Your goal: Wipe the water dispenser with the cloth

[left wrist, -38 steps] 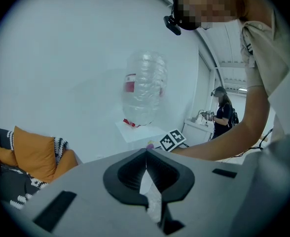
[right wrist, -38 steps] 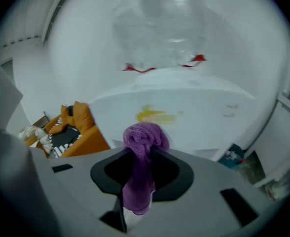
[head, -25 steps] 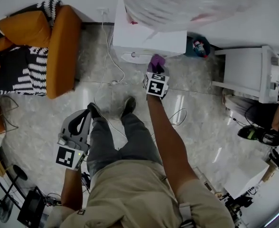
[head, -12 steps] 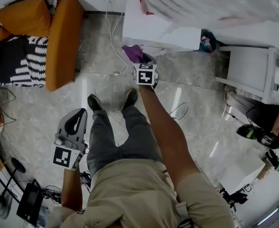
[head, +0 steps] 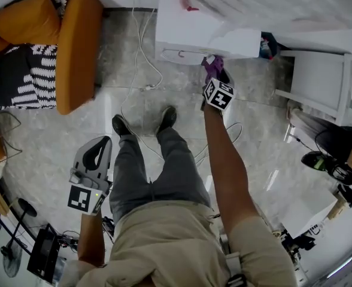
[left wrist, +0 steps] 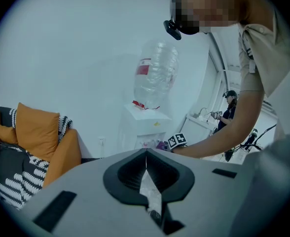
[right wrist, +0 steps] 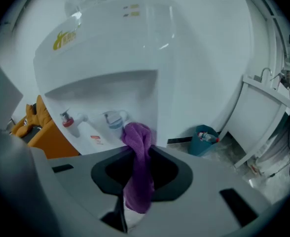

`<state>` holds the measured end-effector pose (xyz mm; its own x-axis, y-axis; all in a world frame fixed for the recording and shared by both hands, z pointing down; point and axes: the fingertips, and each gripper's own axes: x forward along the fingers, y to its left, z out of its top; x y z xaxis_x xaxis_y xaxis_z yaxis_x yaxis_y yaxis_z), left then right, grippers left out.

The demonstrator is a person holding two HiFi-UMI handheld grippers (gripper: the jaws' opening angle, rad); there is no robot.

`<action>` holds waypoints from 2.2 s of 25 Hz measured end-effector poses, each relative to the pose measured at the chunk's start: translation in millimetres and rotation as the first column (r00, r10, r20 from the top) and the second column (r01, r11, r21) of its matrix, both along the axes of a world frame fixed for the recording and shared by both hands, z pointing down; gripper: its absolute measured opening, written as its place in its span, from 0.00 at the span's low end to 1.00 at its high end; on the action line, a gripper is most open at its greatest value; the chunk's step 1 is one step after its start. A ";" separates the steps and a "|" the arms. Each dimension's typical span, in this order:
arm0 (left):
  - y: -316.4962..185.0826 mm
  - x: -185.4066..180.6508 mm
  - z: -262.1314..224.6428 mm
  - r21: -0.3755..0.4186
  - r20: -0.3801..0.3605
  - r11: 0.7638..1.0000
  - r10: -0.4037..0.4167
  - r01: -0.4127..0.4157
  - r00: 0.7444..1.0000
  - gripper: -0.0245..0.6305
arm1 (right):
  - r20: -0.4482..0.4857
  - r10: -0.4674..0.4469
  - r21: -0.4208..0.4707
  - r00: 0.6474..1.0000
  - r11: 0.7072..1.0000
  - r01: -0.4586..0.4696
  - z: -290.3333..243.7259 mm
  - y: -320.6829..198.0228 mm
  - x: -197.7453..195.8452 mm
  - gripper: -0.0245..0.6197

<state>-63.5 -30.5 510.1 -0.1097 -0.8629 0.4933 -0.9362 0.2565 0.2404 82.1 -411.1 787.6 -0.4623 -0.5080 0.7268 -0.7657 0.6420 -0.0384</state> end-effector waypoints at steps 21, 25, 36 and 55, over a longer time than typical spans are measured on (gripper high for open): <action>46.8 -13.6 115.2 -0.043 0.074 0.999 0.000 0.004 0.997 0.06 | -0.170 -0.338 0.483 0.926 0.790 0.377 45.6 5.2 -69.2 0.15; 33.2 -13.9 140.9 0.012 0.038 1.000 -0.025 0.024 0.999 0.06 | -0.123 -0.234 0.495 0.964 0.828 0.265 57.4 -15.3 -44.0 0.15; 31.1 -24.2 199.9 -0.002 0.024 1.000 -0.026 0.026 0.999 0.06 | 0.005 -0.535 0.484 0.845 0.740 0.467 115.3 138.6 -188.7 0.16; 42.5 -27.3 222.3 -0.006 -0.009 1.000 0.009 -0.009 1.000 0.06 | -0.034 -0.212 0.333 0.977 0.919 0.211 191.2 89.4 -74.7 0.16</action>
<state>-90.8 11.9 732.4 -0.0976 -0.8610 0.4992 -0.9361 0.2497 0.2477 7.4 -321.7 978.8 -0.5872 -0.6109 0.5310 -0.6112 0.7648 0.2039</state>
